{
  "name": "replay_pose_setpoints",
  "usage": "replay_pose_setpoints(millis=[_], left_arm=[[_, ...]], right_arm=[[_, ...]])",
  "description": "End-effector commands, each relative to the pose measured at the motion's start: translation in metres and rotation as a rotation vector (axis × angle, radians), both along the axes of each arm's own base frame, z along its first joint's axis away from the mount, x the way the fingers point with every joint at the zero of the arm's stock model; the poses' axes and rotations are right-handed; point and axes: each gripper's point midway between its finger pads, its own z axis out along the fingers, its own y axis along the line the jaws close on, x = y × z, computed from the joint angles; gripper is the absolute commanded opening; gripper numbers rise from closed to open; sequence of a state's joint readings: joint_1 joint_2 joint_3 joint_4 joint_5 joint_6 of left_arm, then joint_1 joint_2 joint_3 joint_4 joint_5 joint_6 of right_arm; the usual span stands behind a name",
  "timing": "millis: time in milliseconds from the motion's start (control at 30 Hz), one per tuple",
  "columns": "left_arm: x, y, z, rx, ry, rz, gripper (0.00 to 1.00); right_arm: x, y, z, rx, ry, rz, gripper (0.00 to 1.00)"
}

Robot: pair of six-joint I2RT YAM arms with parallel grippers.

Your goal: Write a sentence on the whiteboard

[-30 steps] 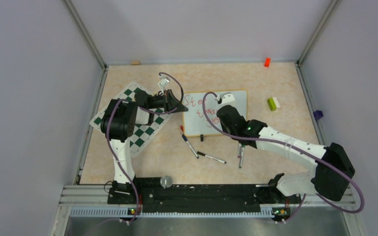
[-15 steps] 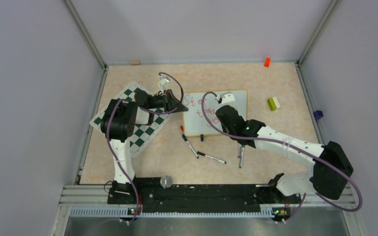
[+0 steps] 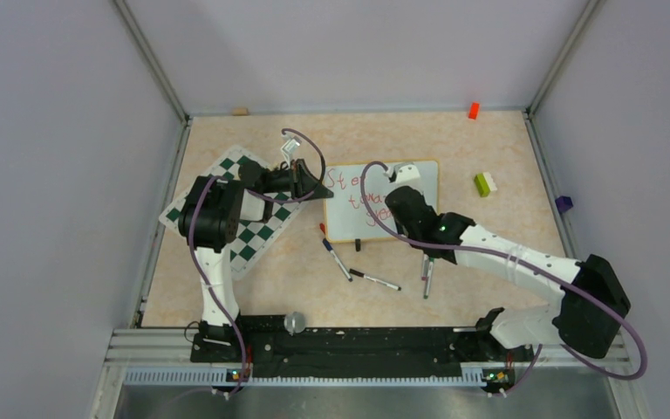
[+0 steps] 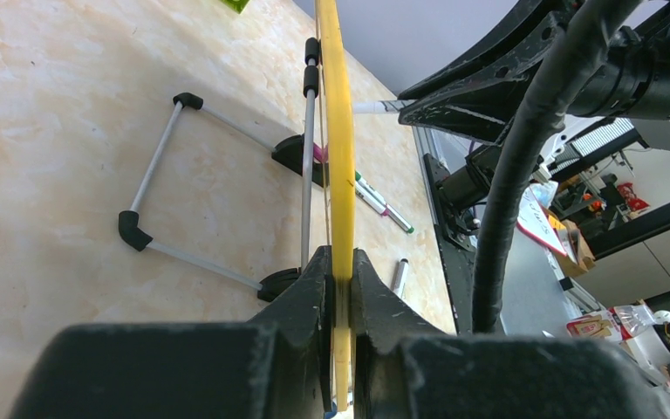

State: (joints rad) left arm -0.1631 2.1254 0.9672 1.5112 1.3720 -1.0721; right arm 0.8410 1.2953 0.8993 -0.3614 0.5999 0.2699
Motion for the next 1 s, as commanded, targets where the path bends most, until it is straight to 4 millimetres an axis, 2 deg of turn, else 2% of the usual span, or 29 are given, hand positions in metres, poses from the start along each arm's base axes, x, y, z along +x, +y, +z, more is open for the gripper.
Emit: replay_pose_setpoints(millis=[0,567,967], left_arm=[[-0.001,-0.003,0.023,-0.023,-0.141,-0.02,0.0],[-0.001,-0.003,0.023,-0.022,-0.141,-0.021,0.0],[-0.001,-0.003,0.023,-0.023,-0.141,-0.021,0.0]], right_arm=[[0.013,0.005,0.037,0.088,-0.097,-0.009,0.0],[0.025,0.013,0.039,0.072,-0.108,-0.015,0.0],[0.019,0.01,0.024,0.057,-0.07,-0.016,0.0]])
